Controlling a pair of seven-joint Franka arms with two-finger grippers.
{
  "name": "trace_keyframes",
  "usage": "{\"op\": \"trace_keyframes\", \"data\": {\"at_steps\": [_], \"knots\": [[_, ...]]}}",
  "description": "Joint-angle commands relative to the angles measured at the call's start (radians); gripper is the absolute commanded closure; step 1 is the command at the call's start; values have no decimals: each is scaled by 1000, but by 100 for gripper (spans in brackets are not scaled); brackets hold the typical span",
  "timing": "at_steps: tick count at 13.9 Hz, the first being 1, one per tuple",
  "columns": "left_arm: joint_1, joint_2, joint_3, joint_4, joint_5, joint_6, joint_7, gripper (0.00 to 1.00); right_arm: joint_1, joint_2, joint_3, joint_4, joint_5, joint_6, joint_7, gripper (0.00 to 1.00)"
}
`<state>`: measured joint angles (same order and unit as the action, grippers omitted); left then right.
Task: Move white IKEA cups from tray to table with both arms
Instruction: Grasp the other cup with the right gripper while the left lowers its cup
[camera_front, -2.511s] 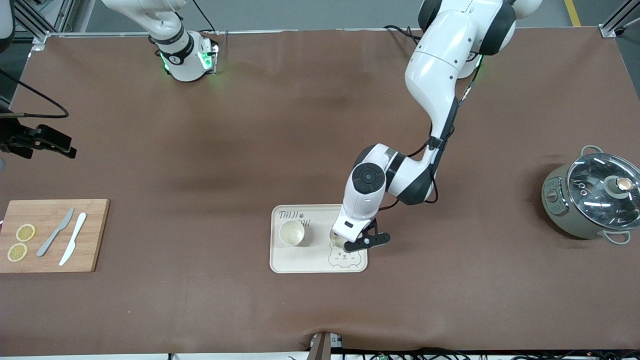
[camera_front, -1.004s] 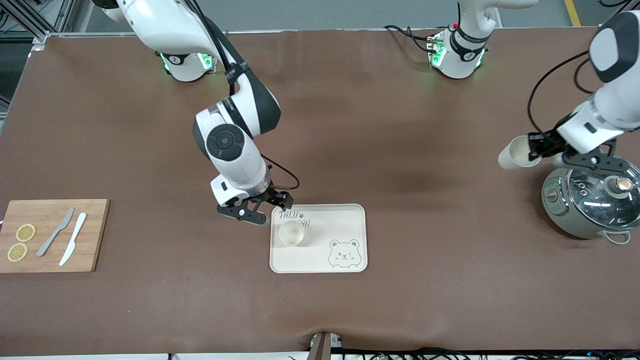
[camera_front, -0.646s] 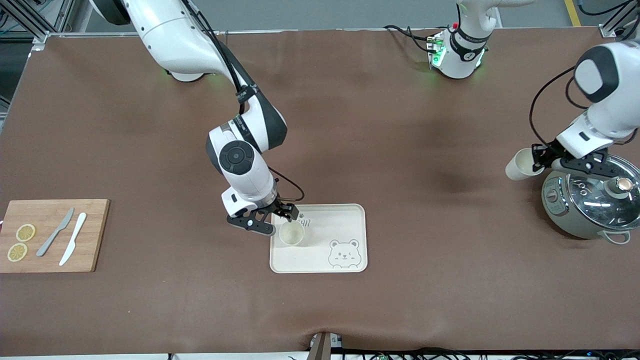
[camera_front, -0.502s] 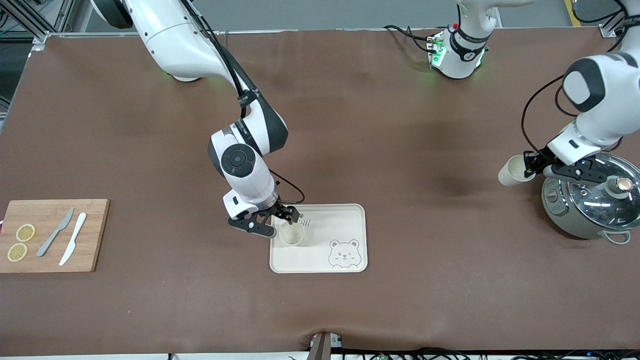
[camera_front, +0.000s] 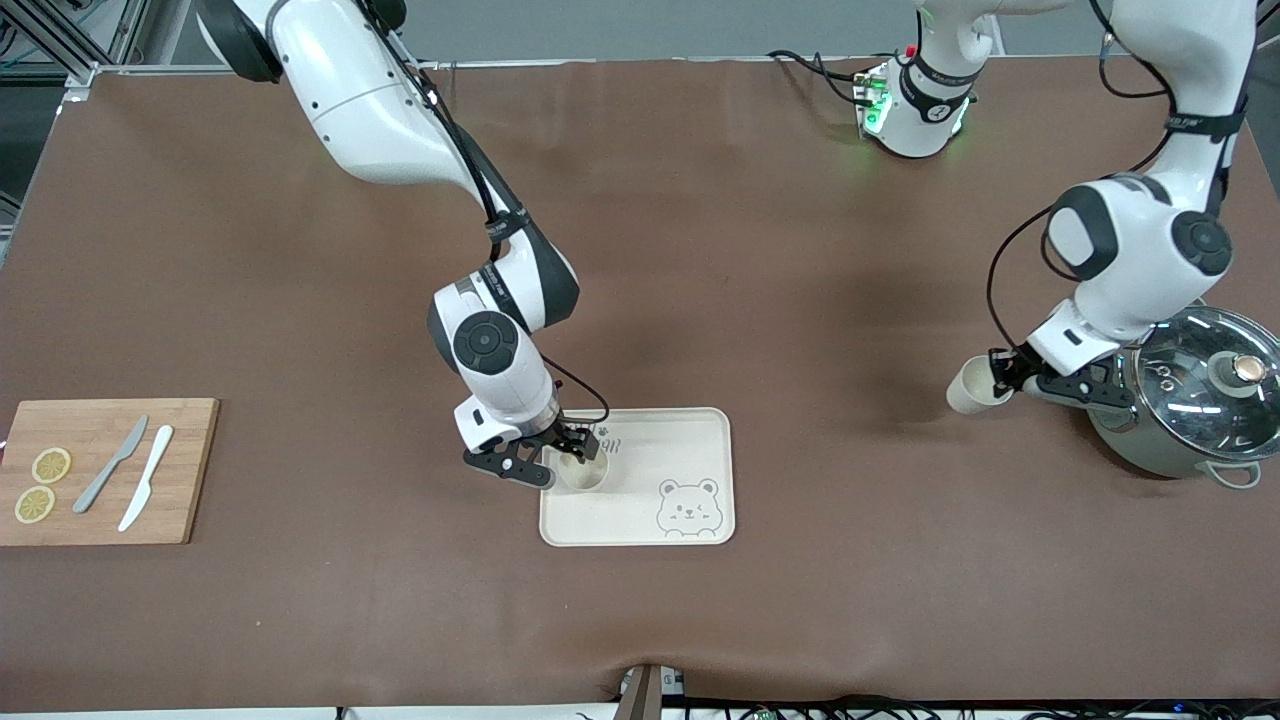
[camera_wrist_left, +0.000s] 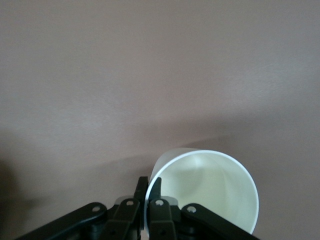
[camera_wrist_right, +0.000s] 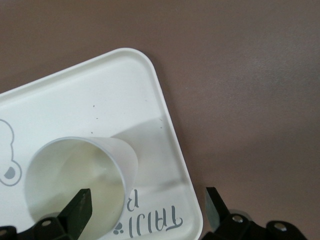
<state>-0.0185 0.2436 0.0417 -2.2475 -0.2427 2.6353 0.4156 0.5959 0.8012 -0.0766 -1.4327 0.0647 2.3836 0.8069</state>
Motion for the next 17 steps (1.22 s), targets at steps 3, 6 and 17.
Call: {"op": "trace_keyframes", "data": {"at_steps": [3,6,17], "knots": [[0,114,-13,51,-56,58,15,100,7,39,-2,31,-10,14,20,0],[-4,125,-14,51,-56,77,15,100,10,53,0,32,-5,58,24,0],[-12,34,-16,106,-44,-85,-46,0,5,56,3,51,0,52,14,100]]}}
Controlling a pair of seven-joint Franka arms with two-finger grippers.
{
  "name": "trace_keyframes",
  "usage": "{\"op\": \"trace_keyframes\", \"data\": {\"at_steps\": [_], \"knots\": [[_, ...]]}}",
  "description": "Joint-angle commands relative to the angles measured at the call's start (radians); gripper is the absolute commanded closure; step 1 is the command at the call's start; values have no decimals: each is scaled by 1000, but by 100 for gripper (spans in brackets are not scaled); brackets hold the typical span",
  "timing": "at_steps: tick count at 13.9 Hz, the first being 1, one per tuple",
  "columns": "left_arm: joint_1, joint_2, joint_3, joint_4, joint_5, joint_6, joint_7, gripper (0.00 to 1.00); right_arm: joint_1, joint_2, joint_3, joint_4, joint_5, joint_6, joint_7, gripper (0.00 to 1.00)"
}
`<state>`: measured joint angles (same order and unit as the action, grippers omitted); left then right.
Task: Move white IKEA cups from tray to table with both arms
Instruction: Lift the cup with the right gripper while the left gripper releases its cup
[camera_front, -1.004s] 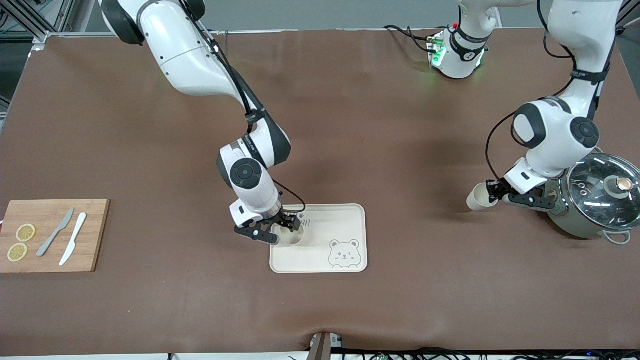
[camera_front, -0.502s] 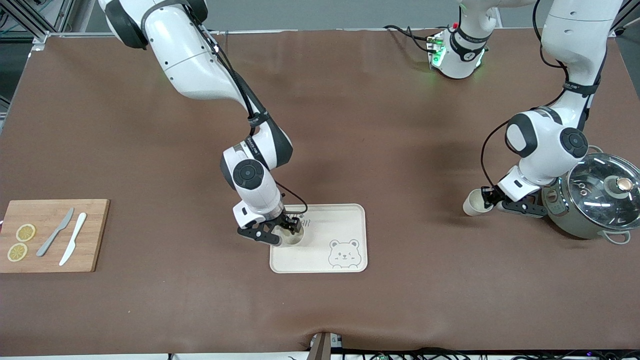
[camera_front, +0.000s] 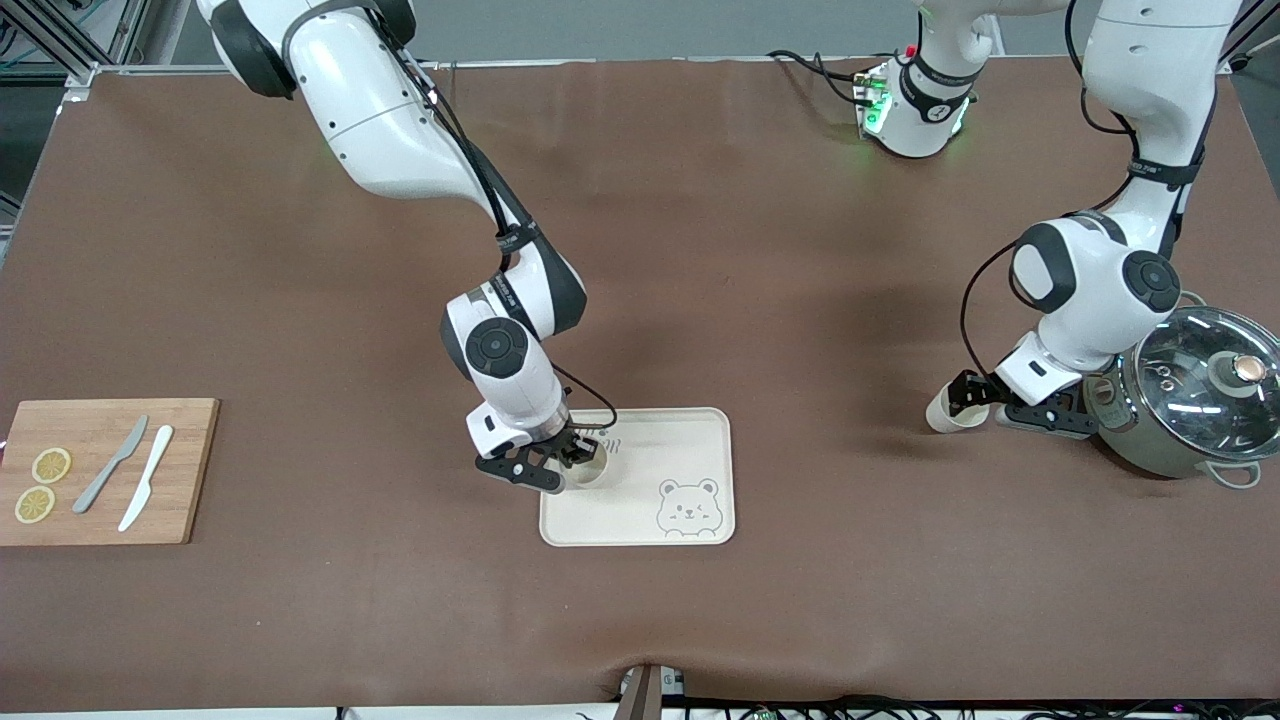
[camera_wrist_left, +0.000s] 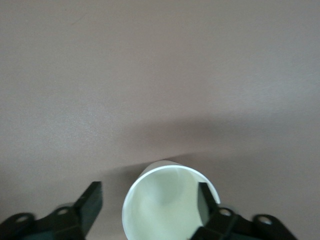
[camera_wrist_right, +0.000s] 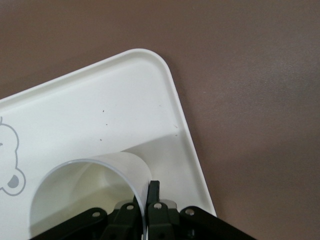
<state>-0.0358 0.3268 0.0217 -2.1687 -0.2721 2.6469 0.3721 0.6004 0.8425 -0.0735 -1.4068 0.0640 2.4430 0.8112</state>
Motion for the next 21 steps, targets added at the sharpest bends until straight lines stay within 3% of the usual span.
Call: {"op": "trace_keyframes", "data": {"at_steps": [1,3,5,7,9,13,16,19,21], "knots": [[8,-51,7,64,-12,-154,-2,0,2,15,0,25,0,-9,11,100],[8,-40,36,175,-10,-276,-5,0,4,13,0,26,0,-10,13,100],[4,18,57,348,4,-431,-74,0,4,9,1,34,5,-18,13,100],[-18,87,44,533,161,-552,-256,0,4,-12,3,37,11,-33,13,100],[-93,148,30,666,218,-617,-440,0,-10,-34,9,63,10,-146,8,100],[-207,143,41,739,218,-675,-573,0,-66,-175,6,111,28,-372,-97,100],[-194,101,41,913,218,-966,-572,0,-163,-290,5,107,86,-554,-312,100],[-181,-47,63,922,220,-1065,-552,0,-293,-356,5,107,106,-686,-521,100],[-91,-162,49,874,211,-1136,-452,0,-382,-367,3,107,108,-734,-701,100]]}}
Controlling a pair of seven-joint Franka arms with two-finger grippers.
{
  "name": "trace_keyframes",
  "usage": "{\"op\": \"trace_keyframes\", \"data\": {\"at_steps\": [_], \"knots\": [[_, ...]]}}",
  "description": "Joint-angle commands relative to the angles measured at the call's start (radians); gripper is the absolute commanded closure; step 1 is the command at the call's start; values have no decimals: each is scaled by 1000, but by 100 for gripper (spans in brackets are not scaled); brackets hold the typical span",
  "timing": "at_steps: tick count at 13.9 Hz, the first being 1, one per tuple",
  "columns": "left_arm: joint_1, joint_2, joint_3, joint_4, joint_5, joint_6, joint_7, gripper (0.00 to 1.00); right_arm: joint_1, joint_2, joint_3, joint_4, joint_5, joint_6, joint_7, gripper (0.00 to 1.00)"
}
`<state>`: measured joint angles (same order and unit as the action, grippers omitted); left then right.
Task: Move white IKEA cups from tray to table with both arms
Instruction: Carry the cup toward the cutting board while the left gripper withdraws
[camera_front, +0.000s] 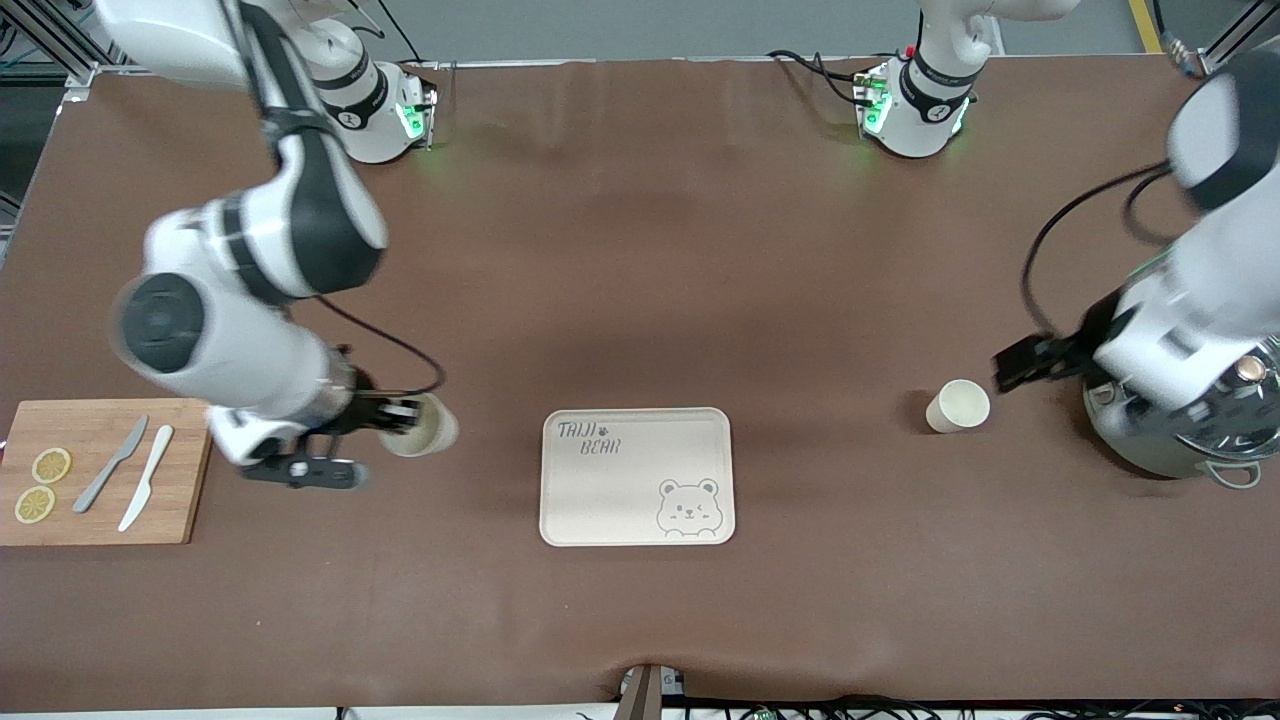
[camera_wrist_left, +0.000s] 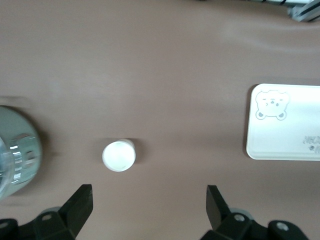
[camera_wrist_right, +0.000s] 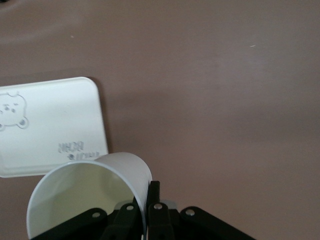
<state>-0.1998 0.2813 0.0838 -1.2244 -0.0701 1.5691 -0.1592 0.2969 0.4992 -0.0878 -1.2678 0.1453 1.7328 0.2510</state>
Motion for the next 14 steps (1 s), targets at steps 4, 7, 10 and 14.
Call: {"op": "trace_keyframes", "data": {"at_steps": [4,7,10,14], "knots": [[157,-235,-50,-182,6,-80,194,0,-214,-13,14,-48,27,-15,-392,100],[145,-249,-52,-204,4,-70,191,0,-265,14,14,-50,27,8,-484,100],[129,-244,-52,-205,4,-66,190,0,-291,71,13,-56,22,59,-506,100],[132,-238,-56,-201,12,-49,194,0,-300,119,13,-136,20,206,-554,100]]}}
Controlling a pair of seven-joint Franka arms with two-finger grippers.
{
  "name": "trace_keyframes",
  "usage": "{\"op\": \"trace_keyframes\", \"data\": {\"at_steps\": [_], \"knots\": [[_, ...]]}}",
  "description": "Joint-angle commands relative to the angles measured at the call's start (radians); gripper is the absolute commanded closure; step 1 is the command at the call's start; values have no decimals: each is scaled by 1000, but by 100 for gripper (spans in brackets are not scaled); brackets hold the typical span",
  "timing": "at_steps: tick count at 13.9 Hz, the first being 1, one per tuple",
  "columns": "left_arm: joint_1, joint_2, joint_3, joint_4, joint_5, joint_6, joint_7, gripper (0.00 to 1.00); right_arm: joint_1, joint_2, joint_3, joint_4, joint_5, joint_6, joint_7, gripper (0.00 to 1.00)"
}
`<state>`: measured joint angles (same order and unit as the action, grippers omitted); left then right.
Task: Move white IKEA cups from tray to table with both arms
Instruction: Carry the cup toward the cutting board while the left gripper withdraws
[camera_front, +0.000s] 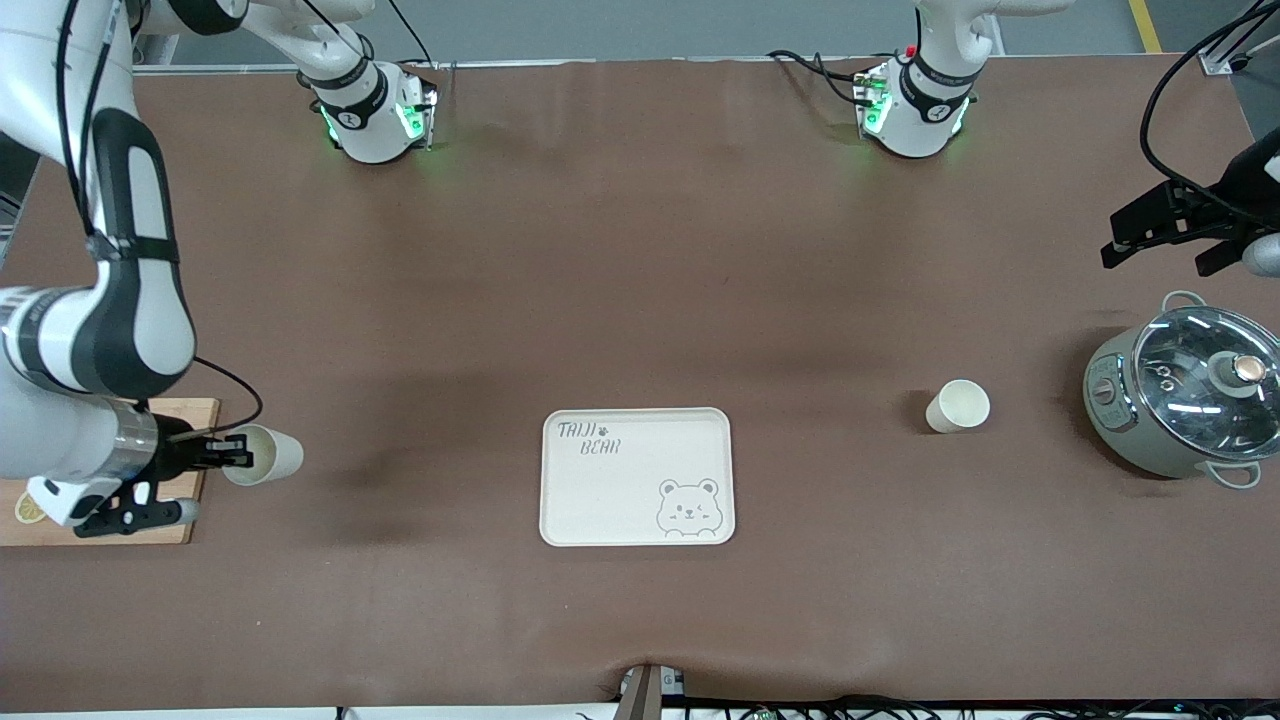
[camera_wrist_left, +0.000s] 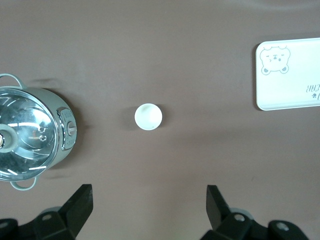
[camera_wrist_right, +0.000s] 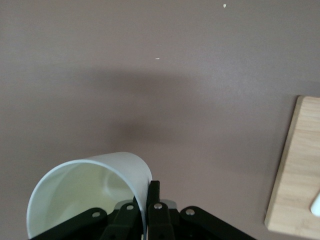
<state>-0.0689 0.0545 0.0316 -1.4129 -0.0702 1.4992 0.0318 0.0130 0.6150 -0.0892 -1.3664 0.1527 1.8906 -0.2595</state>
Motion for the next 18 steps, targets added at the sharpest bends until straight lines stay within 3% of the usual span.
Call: {"op": "trace_keyframes", "data": {"at_steps": [1,6,16,18], "knots": [[0,-7,-5,-14,21,23,5,0,-16,20,14,-46,11,79,-52,100],[-2,21,-7,-12,41,68,14,0,-36,57,16,-149,18,274,-136,100],[-2,56,-9,-17,46,104,28,0,-38,109,19,-168,45,344,-138,100],[-5,54,-16,-34,105,104,86,0,-38,117,19,-168,47,350,-136,100]]}}
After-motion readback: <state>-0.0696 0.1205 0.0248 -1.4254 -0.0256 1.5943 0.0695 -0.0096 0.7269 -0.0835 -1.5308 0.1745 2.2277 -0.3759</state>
